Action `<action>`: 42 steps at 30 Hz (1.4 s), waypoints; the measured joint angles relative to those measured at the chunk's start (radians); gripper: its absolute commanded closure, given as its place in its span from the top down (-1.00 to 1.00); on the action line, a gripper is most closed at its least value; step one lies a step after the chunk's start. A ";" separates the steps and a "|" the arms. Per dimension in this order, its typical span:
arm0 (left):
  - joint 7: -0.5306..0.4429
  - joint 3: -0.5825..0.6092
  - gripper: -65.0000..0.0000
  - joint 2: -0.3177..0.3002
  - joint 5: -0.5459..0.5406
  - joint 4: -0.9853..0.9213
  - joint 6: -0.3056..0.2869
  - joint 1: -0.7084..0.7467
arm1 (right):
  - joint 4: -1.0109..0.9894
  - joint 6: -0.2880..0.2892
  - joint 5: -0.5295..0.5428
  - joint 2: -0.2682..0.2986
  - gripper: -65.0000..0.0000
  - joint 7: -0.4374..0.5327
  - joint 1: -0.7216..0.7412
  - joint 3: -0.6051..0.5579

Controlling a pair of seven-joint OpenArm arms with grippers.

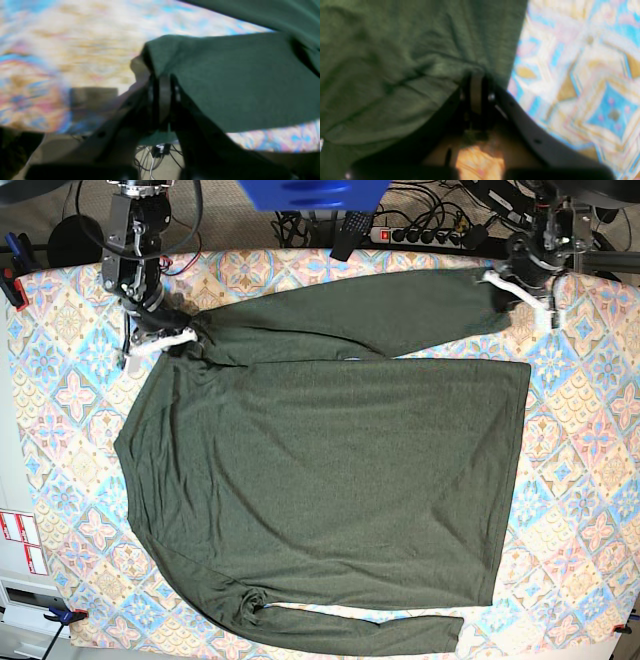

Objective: Fold the T-shirt properly
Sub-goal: 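Grasp the hem corners with the left and right grippers, then lift the hem with both grippers and pull it toward the collar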

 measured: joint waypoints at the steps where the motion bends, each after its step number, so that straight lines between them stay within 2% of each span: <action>1: 0.001 -0.009 -1.00 -0.001 0.000 0.000 -0.002 0.000 | 0.006 -0.001 0.002 0.000 -0.99 0.002 0.006 0.000; 9: 0.000 -0.034 -1.00 0.000 -0.001 0.002 -0.010 -0.050 | 0.012 -0.002 -0.001 0.000 -0.99 -0.001 0.047 0.000; 14: 0.009 -0.037 -1.00 -0.036 0.003 0.040 -0.002 -0.053 | 0.013 0.000 0.002 0.000 -0.99 -0.002 0.084 0.000; 18: 0.009 -0.052 -1.00 -0.033 -0.004 0.051 -0.020 -0.116 | 0.013 0.000 0.002 0.000 -0.99 -0.008 0.127 0.000; 22: 0.015 -0.094 -1.00 -0.035 0.003 0.053 0.000 -0.166 | 0.013 0.002 0.003 0.000 -0.99 -0.005 0.169 0.000; 27: 0.015 -0.090 -1.00 -0.034 0.001 0.047 -0.016 -0.236 | 0.005 -0.003 0.002 0.000 -0.99 -0.008 0.210 0.000; 33: 0.019 -0.090 -1.00 -0.047 0.113 -0.028 -0.012 -0.290 | -0.014 0.003 0.006 0.000 -0.99 -0.008 0.228 0.000; 42: 0.016 -0.084 -1.00 -0.044 0.183 -0.210 -0.017 -0.372 | -0.024 0.007 0.010 -0.003 -0.99 -0.012 0.227 0.000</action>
